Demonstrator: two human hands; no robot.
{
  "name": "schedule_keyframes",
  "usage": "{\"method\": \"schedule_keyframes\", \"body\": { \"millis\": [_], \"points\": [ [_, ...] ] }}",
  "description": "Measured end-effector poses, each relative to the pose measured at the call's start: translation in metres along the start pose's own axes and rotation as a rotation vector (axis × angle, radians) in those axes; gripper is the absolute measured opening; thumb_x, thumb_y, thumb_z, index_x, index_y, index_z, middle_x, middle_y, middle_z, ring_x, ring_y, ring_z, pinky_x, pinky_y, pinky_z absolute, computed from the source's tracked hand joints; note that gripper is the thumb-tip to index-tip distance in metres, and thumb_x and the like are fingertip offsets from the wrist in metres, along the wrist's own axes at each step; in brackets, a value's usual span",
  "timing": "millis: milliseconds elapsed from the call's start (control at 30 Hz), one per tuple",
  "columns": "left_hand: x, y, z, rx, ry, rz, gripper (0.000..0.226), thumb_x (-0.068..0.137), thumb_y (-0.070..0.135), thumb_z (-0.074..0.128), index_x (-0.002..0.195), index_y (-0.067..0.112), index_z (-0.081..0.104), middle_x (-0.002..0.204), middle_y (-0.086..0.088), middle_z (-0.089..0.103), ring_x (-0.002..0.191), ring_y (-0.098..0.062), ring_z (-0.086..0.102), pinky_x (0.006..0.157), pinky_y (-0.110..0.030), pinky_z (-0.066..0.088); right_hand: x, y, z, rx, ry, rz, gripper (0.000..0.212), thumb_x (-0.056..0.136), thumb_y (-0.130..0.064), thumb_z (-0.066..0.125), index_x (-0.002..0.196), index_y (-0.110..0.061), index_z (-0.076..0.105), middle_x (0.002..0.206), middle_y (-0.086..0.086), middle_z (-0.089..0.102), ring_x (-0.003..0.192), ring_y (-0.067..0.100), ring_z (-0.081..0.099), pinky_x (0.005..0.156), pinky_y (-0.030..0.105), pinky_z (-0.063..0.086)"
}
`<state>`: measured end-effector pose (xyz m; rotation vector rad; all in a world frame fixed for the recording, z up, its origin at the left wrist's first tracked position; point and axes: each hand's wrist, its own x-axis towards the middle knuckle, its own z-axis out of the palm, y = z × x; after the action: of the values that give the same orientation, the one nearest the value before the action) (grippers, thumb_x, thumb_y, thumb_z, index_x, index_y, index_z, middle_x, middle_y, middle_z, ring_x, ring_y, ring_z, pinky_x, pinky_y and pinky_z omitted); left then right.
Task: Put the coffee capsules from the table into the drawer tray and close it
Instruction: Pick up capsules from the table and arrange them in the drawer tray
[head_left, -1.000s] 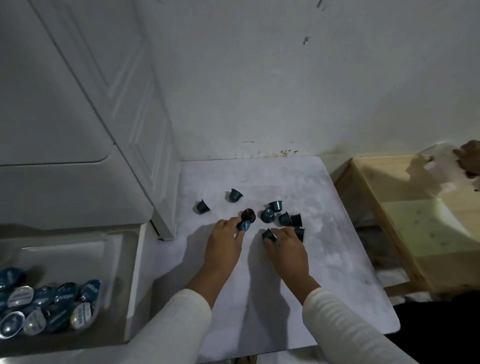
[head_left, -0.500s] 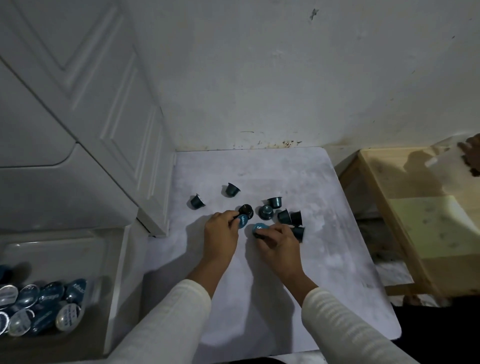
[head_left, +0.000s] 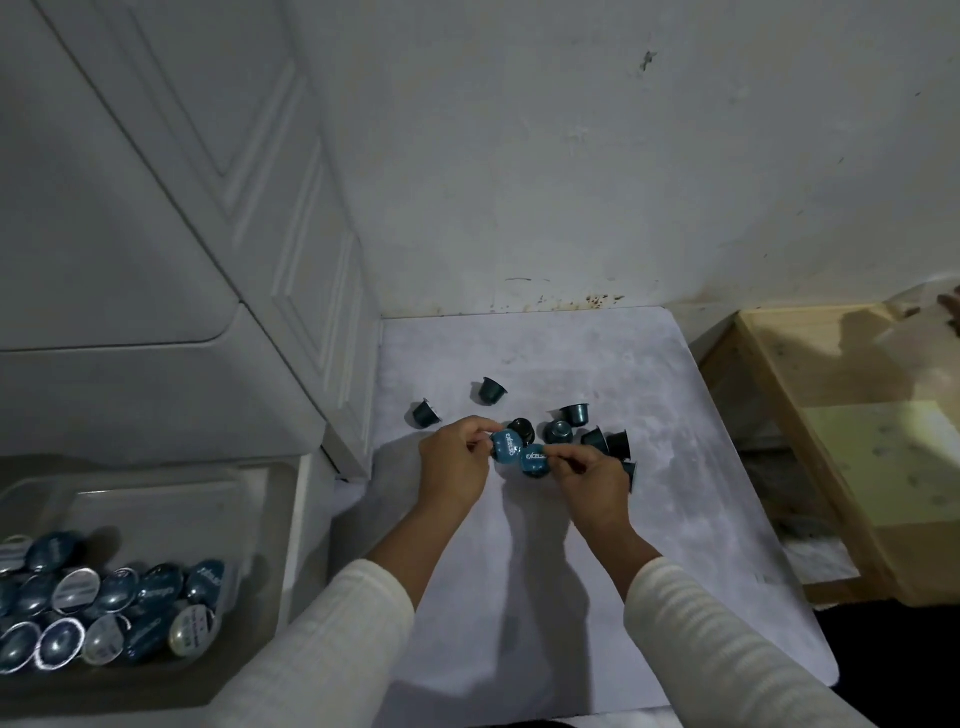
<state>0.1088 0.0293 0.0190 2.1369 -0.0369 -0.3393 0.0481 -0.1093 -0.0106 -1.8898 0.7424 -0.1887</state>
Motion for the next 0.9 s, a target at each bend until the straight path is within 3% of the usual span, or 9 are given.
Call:
{"method": "schedule_keyframes", "body": {
  "millis": [67, 200, 300, 500, 567, 733, 900],
  "points": [
    [-0.003, 0.004, -0.010, -0.008, -0.005, 0.035, 0.024, 0.087, 0.000, 0.054, 0.094, 0.014, 0.073, 0.098, -0.002, 0.073, 0.084, -0.008, 0.063, 0.066, -0.005, 0.047, -0.002, -0.011, -0.001, 0.046, 0.025, 0.002, 0.016, 0.082, 0.000, 0.062, 0.093, -0.005, 0.072, 0.101, 0.015, 0.070, 0.087, 0.018, 0.063, 0.079, 0.020, 0.049],
    [-0.011, 0.017, -0.037, -0.028, -0.018, 0.092, 0.023, 0.087, 0.000, 0.054, 0.091, 0.011, 0.074, 0.089, 0.002, 0.070, 0.068, 0.001, 0.058, 0.059, 0.006, 0.042, -0.013, -0.042, -0.005, 0.129, 0.054, -0.028, 0.016, 0.083, 0.001, 0.060, 0.090, -0.006, 0.072, 0.085, 0.007, 0.068, 0.070, 0.008, 0.060, 0.059, 0.000, 0.045],
    [-0.020, 0.022, -0.062, -0.022, -0.026, 0.147, 0.024, 0.087, 0.002, 0.055, 0.090, 0.015, 0.075, 0.089, 0.001, 0.072, 0.067, 0.004, 0.057, 0.059, 0.007, 0.040, -0.028, -0.064, -0.006, 0.193, 0.053, -0.049, 0.018, 0.084, 0.001, 0.059, 0.087, -0.010, 0.073, 0.081, 0.004, 0.069, 0.070, 0.007, 0.062, 0.059, 0.006, 0.049],
    [-0.042, 0.011, -0.126, -0.030, -0.093, 0.232, 0.024, 0.086, 0.004, 0.056, 0.087, 0.019, 0.075, 0.089, 0.002, 0.074, 0.066, 0.006, 0.061, 0.058, 0.002, 0.042, -0.071, -0.104, 0.007, 0.273, -0.001, -0.104, 0.026, 0.082, 0.002, 0.060, 0.076, -0.021, 0.071, 0.081, 0.002, 0.071, 0.079, 0.018, 0.066, 0.076, 0.026, 0.053],
    [-0.052, 0.003, -0.149, -0.034, -0.136, 0.264, 0.022, 0.087, 0.001, 0.056, 0.089, 0.013, 0.074, 0.090, 0.000, 0.073, 0.059, 0.013, 0.058, 0.057, 0.003, 0.042, -0.089, -0.115, 0.015, 0.283, -0.026, -0.126, 0.025, 0.081, 0.004, 0.061, 0.077, -0.019, 0.072, 0.081, 0.003, 0.072, 0.080, 0.020, 0.066, 0.078, 0.025, 0.054],
    [-0.075, -0.030, -0.211, 0.020, -0.201, 0.325, 0.023, 0.088, 0.003, 0.054, 0.089, 0.015, 0.074, 0.087, 0.003, 0.070, 0.068, 0.004, 0.057, 0.060, 0.005, 0.040, -0.144, -0.143, 0.046, 0.277, -0.155, -0.188, 0.027, 0.081, 0.006, 0.059, 0.078, -0.018, 0.072, 0.085, 0.003, 0.072, 0.079, 0.016, 0.064, 0.070, 0.019, 0.054],
    [-0.080, -0.076, -0.280, 0.095, -0.183, 0.312, 0.023, 0.090, 0.003, 0.053, 0.089, 0.014, 0.073, 0.086, 0.007, 0.067, 0.072, 0.005, 0.057, 0.060, 0.006, 0.039, -0.185, -0.168, 0.099, 0.189, -0.282, -0.227, 0.032, 0.081, 0.004, 0.061, 0.073, -0.023, 0.073, 0.073, -0.007, 0.074, 0.079, 0.019, 0.066, 0.080, 0.031, 0.054]
  ]
}}
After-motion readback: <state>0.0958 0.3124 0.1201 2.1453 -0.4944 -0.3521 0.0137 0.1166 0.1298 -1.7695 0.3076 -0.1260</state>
